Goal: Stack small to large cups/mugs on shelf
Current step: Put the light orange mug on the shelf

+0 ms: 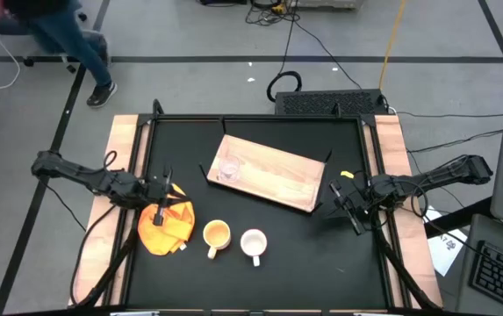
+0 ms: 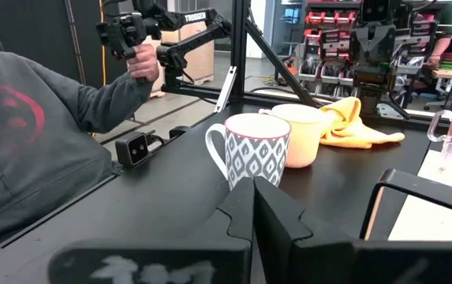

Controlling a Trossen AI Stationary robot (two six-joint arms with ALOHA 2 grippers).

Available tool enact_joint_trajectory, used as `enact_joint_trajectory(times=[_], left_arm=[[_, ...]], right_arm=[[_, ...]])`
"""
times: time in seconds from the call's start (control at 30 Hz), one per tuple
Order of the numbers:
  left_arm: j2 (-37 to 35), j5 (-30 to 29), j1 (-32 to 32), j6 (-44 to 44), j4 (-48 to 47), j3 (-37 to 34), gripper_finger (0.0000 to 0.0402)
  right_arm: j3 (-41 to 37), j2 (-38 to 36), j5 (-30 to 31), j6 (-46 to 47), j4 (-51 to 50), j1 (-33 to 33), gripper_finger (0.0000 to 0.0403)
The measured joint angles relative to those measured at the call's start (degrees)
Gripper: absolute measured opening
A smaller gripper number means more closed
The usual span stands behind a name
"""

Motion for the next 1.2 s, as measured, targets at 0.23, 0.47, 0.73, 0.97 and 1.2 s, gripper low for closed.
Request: enact_joint_trajectory(times=[0.23, 0.47, 0.73, 0.97, 1.2], left_arm=[[-0.02, 0.28, 0.00, 0.02, 4.36, -5.03, 0.0000], [-0.02, 1.77, 0.00, 0.01, 6.93, -7.78, 0.0000], [0.01, 1.86, 0.00, 1.75, 8.56, -8.33, 0.0000], [0.01, 4.43, 0.00, 1.09, 9.08, -8.32, 0.0001], [0.18, 8.88, 0.00, -1.87, 8.90, -8.32, 0.0004]], right_arm=[[0.00, 0.01, 0.00, -0.04, 0.00, 0.01, 0.0000], [0.00, -0.01, 0.00, -0.07, 0.00, 0.01, 0.0000], [0.00, -0.01, 0.00, -0.52, 0.00, -0.01, 0.0000], [0.00, 0.00, 0.02, -0.52, 0.00, -0.01, 0.0000], [-0.01, 0.01, 0.00, -0.52, 0.00, 0.01, 0.0000]])
